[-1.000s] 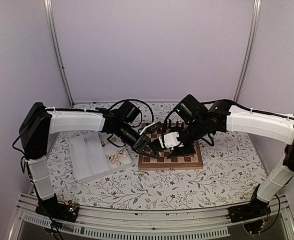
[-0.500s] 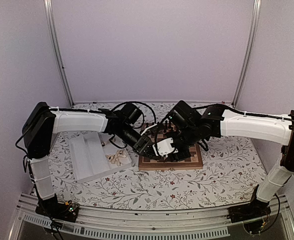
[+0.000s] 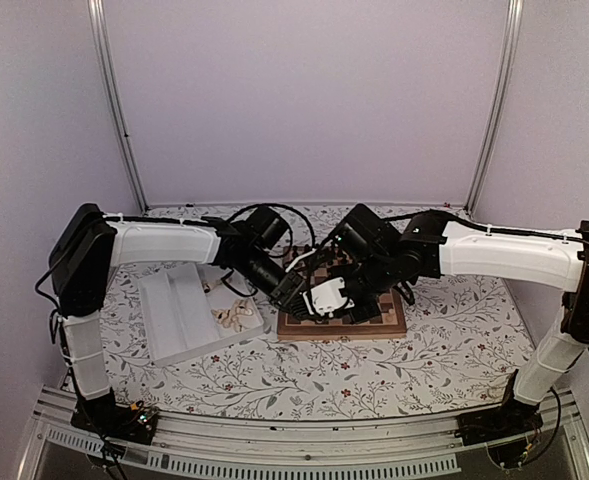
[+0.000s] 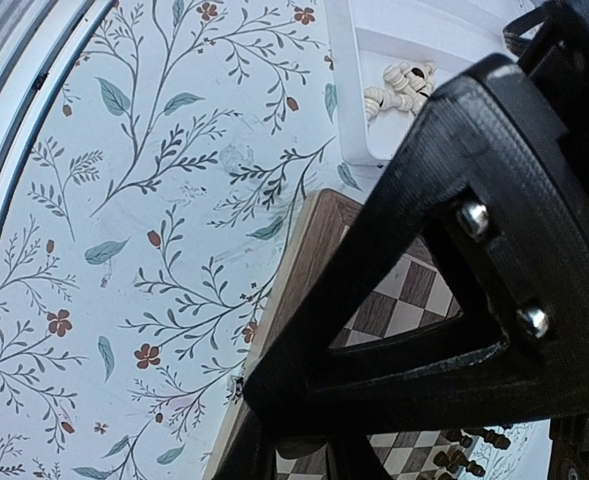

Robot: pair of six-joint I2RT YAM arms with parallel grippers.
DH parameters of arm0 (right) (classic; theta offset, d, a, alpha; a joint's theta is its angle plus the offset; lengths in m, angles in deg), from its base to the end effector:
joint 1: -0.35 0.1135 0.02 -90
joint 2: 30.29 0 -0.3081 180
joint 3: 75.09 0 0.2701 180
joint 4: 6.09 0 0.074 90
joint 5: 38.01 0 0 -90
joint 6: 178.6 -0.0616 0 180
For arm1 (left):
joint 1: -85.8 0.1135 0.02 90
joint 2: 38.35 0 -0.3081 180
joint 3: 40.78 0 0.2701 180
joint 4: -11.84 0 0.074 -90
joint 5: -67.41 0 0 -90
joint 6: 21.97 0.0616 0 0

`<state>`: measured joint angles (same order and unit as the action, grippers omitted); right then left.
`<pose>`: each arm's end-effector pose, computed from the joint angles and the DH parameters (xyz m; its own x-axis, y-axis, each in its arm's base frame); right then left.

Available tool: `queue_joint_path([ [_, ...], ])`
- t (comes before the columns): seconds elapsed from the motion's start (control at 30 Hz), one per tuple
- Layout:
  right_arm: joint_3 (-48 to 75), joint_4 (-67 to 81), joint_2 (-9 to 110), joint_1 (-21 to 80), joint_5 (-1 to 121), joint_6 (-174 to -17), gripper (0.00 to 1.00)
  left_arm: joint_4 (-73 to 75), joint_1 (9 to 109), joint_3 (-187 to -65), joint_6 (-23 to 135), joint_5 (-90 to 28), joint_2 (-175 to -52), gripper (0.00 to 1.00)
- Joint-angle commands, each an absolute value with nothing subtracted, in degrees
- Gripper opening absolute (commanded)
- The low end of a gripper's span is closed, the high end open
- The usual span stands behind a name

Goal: Set up the chess pieces on the board
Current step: Place the chess piece on the chessboard.

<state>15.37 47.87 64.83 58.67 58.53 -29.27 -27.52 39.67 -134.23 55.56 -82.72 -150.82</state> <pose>0.1973 0.3331 0.2830 0.5253 -0.7760 -0.3492 -0.8328 -0.3845 -0.3983 0.2720 -0.3600 0.2210 -0.7218 0.5957 -0.3525 0.5308 0.1495 -0.8342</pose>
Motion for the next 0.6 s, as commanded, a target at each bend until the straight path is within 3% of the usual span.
queue_joint_path([
  [0.0,15.5,46.6,64.1,55.8,63.8,-34.0,0.11,-23.8,39.7,-130.0,56.4,-75.3,-143.5,0.35],
  [0.13,16.9,47.1,61.8,49.5,76.1,-40.9,0.10,-14.8,41.2,-121.4,54.0,-66.7,-134.0,0.43],
  [0.4,19.3,45.6,63.0,37.5,106.5,-55.6,0.10,-2.4,34.7,-118.1,64.8,-45.1,-125.7,0.44],
  [0.57,18.5,45.4,64.3,35.5,116.5,-58.9,0.10,6.7,30.9,-116.4,70.1,-39.3,-124.2,0.44],
])
